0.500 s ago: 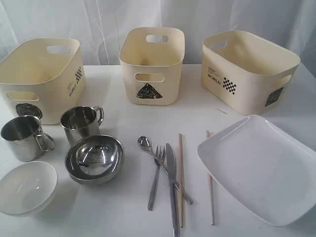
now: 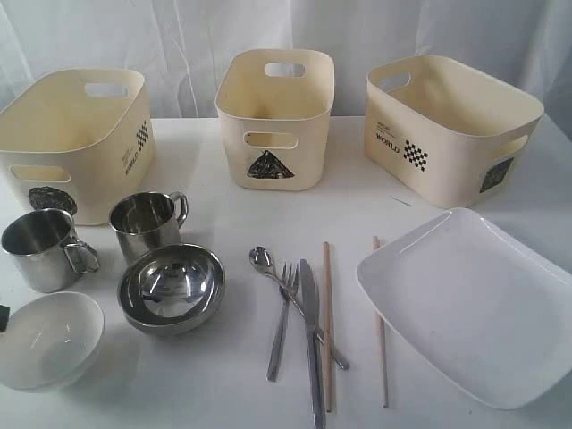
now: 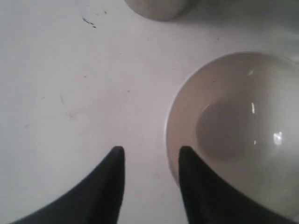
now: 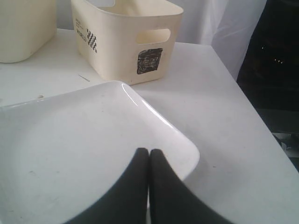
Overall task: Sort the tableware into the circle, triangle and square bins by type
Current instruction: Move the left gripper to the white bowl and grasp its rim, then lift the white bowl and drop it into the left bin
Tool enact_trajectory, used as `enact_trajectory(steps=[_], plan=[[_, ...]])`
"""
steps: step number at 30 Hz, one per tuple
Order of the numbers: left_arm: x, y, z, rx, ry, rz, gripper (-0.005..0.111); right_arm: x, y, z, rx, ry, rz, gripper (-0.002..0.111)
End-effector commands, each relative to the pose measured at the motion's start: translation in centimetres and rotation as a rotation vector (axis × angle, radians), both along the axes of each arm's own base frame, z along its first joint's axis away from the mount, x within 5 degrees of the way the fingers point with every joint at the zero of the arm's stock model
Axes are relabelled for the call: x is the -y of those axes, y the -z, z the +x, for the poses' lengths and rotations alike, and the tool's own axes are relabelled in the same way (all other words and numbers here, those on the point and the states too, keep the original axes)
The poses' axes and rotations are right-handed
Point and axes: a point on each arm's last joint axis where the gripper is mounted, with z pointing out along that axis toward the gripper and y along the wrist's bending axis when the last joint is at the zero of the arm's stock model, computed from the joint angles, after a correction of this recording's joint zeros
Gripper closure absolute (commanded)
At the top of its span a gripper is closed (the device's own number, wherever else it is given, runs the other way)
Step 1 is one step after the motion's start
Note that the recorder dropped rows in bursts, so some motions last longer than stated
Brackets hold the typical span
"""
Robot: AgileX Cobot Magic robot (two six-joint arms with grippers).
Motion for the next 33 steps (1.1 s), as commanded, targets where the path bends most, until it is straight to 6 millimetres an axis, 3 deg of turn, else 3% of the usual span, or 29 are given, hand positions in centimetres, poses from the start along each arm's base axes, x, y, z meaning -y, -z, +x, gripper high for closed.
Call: enact_trajectory(steps=[1, 5, 10, 12, 13, 14, 16, 18, 21, 24, 26, 29, 31, 33], plan=[[0.6, 0.7, 1.0, 0.001, -0.039, -0.085, 0.050, 0.0, 0.0, 0.0, 0.010, -0.002, -0.003, 0.108], [0.3, 1.4, 2.1, 0.029, -0.053, -0.064, 0.051, 0.0, 0.0, 0.0, 0.010, -0.002, -0.003, 0.108], [0.0, 4.0, 3.9, -0.004, -0.063, -0.024, 0.054, 0.0, 0.0, 0.0, 0.010, -0.002, -0.003, 0.108], [0.1, 4.3, 3.7, -0.058, -0.044, -0.029, 0.073, 0.0, 0.0, 0.0, 0.010, -0.002, -0.003, 0.108], [0.2, 4.4, 3.6, -0.077, -0.028, -0.025, 0.093, 0.0, 0.0, 0.0, 0.010, -0.002, -0.003, 0.108], [0.2, 4.4, 3.5, -0.084, -0.026, -0.026, 0.103, 0.0, 0.0, 0.0, 0.010, -0.002, -0.003, 0.108], [0.3, 3.7, 3.4, -0.090, -0.005, -0.029, 0.107, 0.0, 0.0, 0.0, 0.010, -0.002, -0.003, 0.108], [0.4, 0.6, 3.8, -0.051, 0.069, -0.009, 0.107, 0.0, 0.0, 0.0, 0.010, -0.002, -0.003, 0.108], [0.2, -7.8, 4.9, 0.138, 0.149, 0.074, 0.107, 0.0, 0.0, 0.0, 0.010, -0.002, -0.003, 0.108], [0.1, -18.2, 5.2, 0.545, 0.164, 0.154, 0.107, 0.0, 0.0, 0.0, 0.010, -0.002, -0.003, 0.108], [-0.4, -23.3, 6.4, 0.953, 0.103, 0.236, 0.107, 0.0, 0.0, 0.0, 0.010, -0.002, -0.003, 0.108], [-1.0, -24.7, 8.5, 1.284, -0.041, 0.215, 0.107, 0.0, 0.0, 0.0, 0.010, -0.002, -0.003, 0.108], [-1.2, -23.4, 11.2, 1.351, -0.100, 0.175, 0.107, 0.0, 0.0, 0.0, 0.010, -0.002, -0.003, 0.108], [-1.3, -20.8, 14.3, 1.316, -0.110, 0.168, 0.107, 0.0, 0.0, 0.0, 0.010, -0.002, -0.003, 0.108]])
